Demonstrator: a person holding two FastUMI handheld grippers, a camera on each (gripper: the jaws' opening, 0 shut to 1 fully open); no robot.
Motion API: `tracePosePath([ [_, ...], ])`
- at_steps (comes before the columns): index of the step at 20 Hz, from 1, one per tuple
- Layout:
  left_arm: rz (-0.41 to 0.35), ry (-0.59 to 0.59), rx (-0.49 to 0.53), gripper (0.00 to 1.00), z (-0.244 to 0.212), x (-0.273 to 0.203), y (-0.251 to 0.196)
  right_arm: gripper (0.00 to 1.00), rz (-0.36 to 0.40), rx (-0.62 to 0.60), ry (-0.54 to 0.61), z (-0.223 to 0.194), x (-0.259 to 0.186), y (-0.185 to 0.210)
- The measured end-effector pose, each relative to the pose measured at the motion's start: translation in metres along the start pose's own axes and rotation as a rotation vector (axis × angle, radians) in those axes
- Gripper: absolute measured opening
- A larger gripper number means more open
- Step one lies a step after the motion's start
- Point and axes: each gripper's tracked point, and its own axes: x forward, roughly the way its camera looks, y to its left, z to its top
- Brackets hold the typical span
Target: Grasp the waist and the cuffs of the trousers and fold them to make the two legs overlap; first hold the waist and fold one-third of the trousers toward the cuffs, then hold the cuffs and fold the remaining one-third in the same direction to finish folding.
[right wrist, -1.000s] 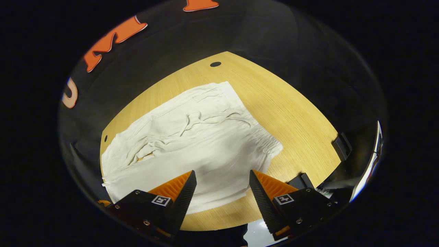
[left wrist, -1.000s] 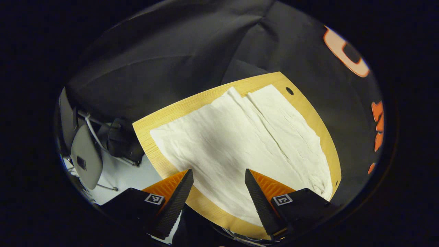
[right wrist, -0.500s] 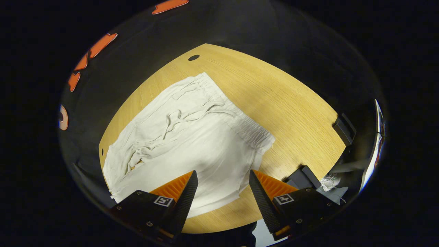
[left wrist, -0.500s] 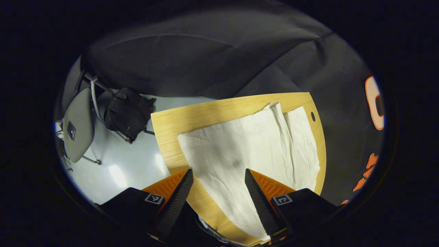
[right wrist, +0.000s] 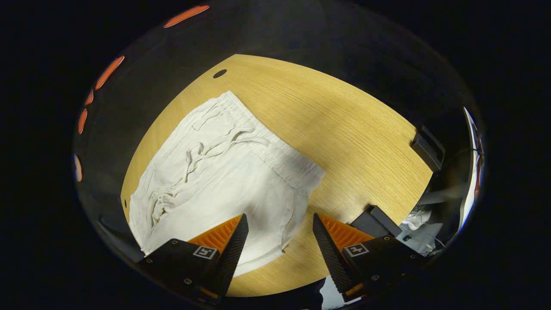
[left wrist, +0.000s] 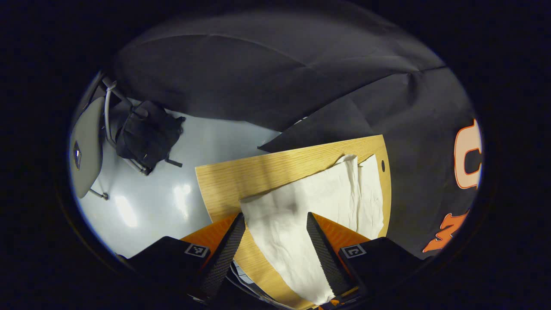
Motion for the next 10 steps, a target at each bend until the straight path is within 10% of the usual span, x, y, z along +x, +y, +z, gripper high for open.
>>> tracePosePath([
  [8,-0.029,0.022,0.099,0.91,0.005,0.019,-0.028,0.90,0.049,0.179,-0.012,0.011,0.020,-0.006],
  [10,-0.065,0.018,0.086,0.73,0.007,0.030,-0.039,0.89,0.066,0.220,-0.024,0.020,0.027,-0.001],
])
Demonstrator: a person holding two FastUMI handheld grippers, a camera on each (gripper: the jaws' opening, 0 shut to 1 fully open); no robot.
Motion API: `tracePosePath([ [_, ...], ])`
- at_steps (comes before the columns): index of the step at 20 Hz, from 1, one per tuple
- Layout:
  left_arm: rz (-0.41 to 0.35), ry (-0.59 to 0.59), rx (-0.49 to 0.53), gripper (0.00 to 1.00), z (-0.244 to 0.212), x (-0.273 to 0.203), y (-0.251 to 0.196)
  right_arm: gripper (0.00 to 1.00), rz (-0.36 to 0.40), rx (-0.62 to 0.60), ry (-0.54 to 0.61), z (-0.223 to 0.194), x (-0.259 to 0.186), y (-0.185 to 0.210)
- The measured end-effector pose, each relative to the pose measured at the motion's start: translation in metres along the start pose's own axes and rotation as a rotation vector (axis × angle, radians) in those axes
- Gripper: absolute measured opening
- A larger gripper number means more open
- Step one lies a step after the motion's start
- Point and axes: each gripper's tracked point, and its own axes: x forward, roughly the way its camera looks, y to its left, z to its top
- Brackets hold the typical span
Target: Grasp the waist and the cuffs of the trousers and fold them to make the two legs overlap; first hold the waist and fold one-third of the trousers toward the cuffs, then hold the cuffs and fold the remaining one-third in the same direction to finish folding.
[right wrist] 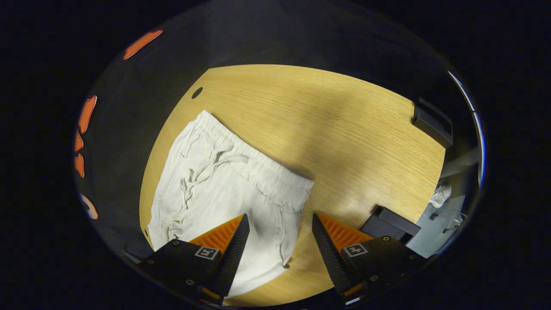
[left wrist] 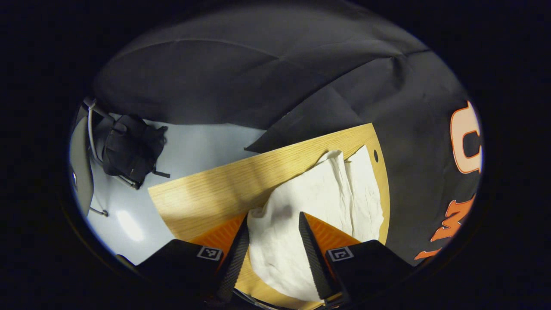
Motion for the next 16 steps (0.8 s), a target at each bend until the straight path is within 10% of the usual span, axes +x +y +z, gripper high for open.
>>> tracePosePath([
  [4,-0.035,0.014,-0.065,0.44,-0.002,0.010,-0.005,0.80,-0.020,0.035,-0.013,0.011,0.010,0.002],
  [7,-0.029,0.014,-0.035,0.13,-0.001,0.019,-0.010,0.46,-0.032,0.049,-0.024,0.012,0.013,-0.001],
  [10,-0.011,0.022,0.036,0.08,-0.003,0.020,-0.013,0.14,0.020,0.140,-0.006,0.008,0.017,0.009],
  [16,-0.065,-0.048,0.067,0.08,0.012,-0.013,-0.044,0.04,0.071,0.187,-0.009,0.016,0.002,0.024],
])
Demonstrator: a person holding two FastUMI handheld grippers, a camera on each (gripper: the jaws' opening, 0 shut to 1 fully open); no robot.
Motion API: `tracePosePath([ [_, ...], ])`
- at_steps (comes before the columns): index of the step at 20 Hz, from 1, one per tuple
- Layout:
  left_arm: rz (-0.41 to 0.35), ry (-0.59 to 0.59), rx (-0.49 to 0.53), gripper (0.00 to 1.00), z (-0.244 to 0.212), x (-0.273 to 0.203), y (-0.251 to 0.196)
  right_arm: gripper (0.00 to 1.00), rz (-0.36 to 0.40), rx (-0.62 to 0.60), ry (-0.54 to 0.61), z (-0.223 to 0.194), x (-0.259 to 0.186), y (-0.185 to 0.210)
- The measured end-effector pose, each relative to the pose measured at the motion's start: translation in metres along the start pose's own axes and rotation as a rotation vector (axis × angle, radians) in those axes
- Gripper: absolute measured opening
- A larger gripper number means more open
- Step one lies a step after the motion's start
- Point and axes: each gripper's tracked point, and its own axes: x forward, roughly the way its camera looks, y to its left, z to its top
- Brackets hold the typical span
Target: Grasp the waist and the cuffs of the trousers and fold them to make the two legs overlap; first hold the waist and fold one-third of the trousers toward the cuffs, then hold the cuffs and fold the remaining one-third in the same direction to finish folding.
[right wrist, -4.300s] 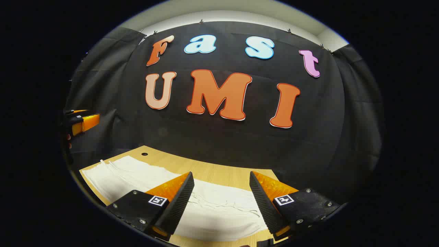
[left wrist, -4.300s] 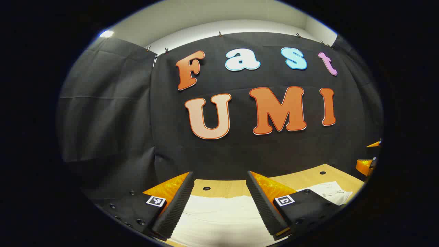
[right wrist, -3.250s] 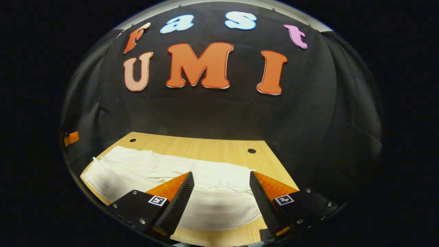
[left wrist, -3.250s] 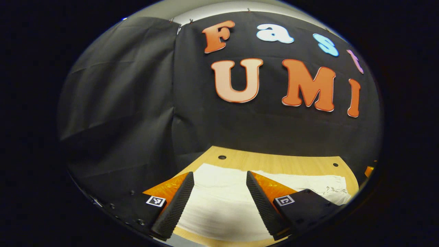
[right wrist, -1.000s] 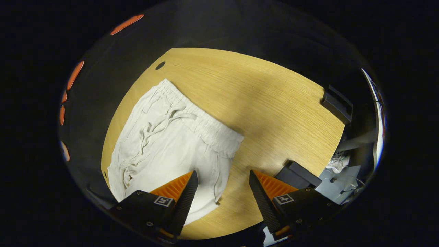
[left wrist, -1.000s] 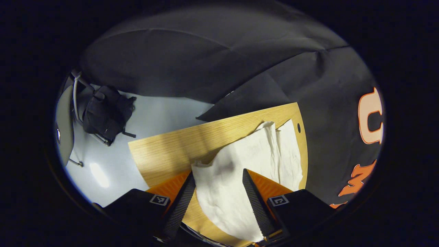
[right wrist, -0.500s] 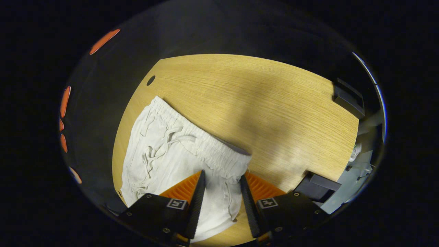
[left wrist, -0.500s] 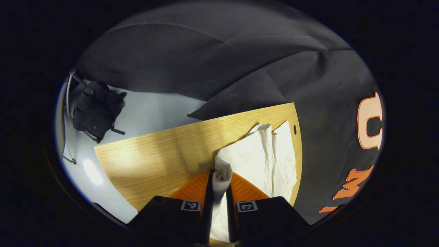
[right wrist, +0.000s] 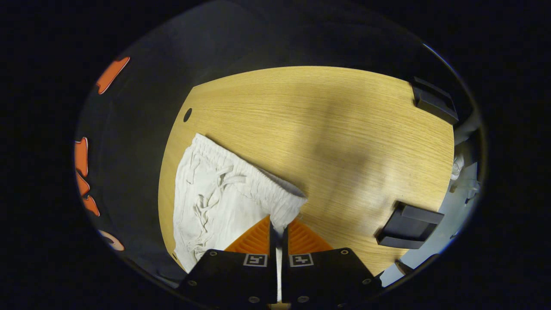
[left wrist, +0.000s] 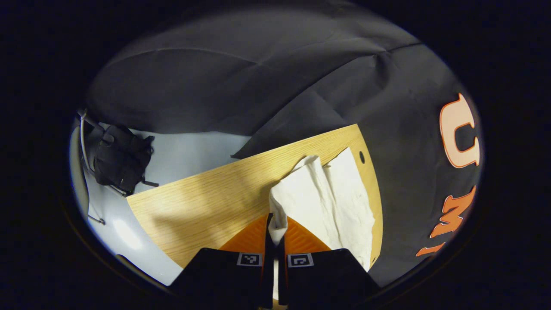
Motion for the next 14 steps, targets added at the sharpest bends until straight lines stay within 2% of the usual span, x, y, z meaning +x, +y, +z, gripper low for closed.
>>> tracePosePath([
  [3,-0.037,0.011,0.038,0.08,0.004,-0.004,-0.025,0.04,0.099,0.066,0.003,0.004,-0.011,0.029],
  [6,-0.066,0.016,0.069,0.08,0.008,-0.001,-0.057,0.03,0.108,0.060,-0.013,0.008,-0.017,0.043],
  [9,-0.085,0.019,0.090,0.08,0.017,0.003,-0.086,0.02,0.134,0.107,-0.016,0.013,-0.027,0.061],
  [14,-0.110,0.095,0.183,0.08,0.028,0.035,-0.143,0.02,0.061,0.177,-0.004,0.018,-0.031,0.075],
])
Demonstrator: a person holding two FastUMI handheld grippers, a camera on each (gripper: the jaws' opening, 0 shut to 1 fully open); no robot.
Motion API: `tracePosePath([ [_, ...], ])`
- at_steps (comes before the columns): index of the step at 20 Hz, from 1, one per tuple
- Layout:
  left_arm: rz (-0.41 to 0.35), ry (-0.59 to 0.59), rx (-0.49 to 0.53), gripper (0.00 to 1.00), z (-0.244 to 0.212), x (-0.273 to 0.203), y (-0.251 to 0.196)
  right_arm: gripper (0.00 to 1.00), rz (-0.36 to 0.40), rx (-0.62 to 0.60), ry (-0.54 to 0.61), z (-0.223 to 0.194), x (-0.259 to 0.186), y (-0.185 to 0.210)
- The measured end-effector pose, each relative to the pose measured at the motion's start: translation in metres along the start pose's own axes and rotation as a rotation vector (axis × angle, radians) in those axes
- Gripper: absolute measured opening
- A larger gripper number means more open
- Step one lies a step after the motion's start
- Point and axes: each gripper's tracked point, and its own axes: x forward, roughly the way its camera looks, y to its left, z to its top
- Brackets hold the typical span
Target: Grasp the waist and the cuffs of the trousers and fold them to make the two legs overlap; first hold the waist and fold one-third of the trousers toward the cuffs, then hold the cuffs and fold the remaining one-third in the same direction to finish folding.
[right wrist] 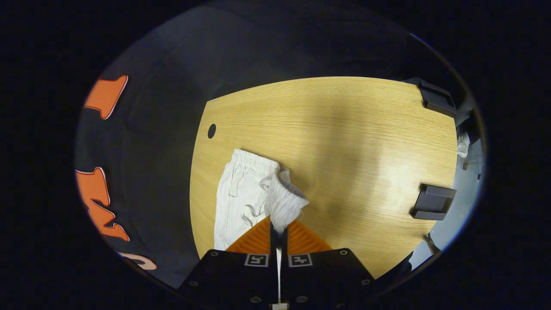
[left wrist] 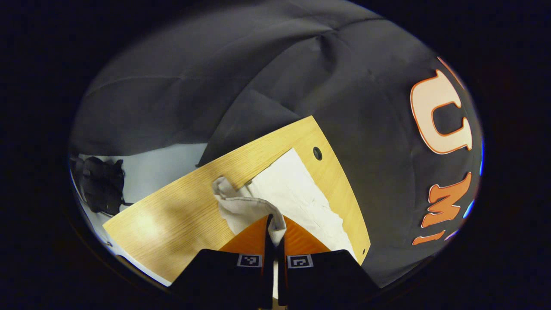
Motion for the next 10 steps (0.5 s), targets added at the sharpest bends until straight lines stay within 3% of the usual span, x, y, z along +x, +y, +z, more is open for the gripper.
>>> tracePosePath([
  [7,0.021,0.135,0.062,0.08,0.040,0.045,-0.027,0.03,-0.055,0.091,0.025,0.007,0.001,0.035],
  [10,0.065,0.204,0.166,0.08,0.041,0.060,-0.031,0.02,-0.070,0.060,0.064,0.008,0.011,0.048],
])
